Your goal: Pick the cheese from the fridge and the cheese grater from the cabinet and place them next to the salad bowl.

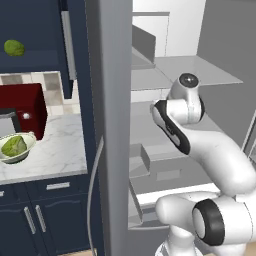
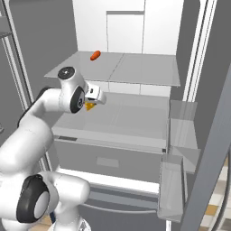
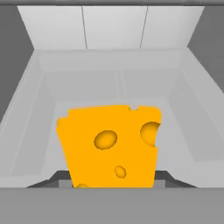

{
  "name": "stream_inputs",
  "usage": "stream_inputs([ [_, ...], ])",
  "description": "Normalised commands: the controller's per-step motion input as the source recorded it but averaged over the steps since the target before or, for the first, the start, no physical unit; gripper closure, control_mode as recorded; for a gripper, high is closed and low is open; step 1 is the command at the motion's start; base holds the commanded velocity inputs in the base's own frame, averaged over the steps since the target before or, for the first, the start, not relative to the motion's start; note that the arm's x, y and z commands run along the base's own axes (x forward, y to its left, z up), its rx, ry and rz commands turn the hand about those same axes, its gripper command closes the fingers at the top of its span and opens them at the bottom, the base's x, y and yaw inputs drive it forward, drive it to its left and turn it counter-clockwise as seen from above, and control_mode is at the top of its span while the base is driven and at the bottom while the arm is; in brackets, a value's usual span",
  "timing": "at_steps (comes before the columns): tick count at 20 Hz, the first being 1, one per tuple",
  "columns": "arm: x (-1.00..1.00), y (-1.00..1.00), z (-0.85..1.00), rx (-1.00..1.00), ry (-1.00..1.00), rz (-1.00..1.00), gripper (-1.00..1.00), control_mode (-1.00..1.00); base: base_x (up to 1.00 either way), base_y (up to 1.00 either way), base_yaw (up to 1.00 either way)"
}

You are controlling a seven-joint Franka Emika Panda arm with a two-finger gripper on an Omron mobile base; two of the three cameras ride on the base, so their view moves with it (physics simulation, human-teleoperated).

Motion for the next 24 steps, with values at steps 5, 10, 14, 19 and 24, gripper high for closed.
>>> stream_inputs([
  [5, -0.65, -0.04, 0.81, 0.09, 0.00, 0.00, 1.00, -1.00, 0.00, 0.00, 0.00],
  [10, -0.62, -0.01, 0.58, 0.04, 0.00, -0.01, 1.00, -1.00, 0.00, 0.00, 0.00],
  [14, -0.85, 0.00, 0.41, 0.03, 0.00, -0.03, 1.00, -1.00, 0.00, 0.00, 0.00],
  [19, -0.98, -0.01, 0.30, 0.04, -0.01, 0.00, 1.00, -1.00, 0.00, 0.00, 0.00],
  [24, -0.33, 0.00, 0.01, 0.01, 0.00, 0.00, 1.00, -1.00, 0.00, 0.00, 0.00],
])
